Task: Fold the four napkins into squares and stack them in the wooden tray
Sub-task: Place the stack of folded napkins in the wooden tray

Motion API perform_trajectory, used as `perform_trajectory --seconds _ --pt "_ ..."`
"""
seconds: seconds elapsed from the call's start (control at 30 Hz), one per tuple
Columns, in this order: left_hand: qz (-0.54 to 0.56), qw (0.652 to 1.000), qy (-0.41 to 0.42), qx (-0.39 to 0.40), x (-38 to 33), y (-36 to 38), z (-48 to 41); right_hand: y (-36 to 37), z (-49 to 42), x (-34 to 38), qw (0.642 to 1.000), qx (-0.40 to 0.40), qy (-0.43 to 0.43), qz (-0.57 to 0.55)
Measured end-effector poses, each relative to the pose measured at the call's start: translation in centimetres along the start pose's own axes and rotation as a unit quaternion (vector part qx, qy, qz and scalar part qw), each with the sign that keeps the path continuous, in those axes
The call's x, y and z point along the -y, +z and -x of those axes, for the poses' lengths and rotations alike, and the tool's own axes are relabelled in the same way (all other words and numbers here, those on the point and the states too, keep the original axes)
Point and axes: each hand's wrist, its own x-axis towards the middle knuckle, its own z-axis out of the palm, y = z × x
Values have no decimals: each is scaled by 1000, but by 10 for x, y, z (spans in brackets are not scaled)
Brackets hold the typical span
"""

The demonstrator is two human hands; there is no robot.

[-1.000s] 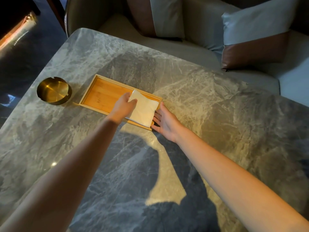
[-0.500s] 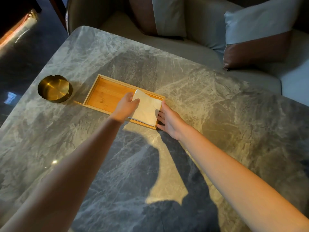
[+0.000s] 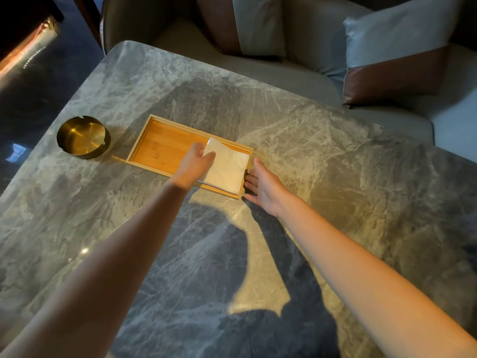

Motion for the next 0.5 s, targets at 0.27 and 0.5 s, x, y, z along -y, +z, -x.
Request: perform_trajectory --seconds 0.27,0.5 --pt "7 1000 -21 -7 3 3 -1 2 -4 6 1000 11 1 3" --pt "13 1000 -17 -17 4 3 -5 2 -9 8 1000 3 -4 -1"
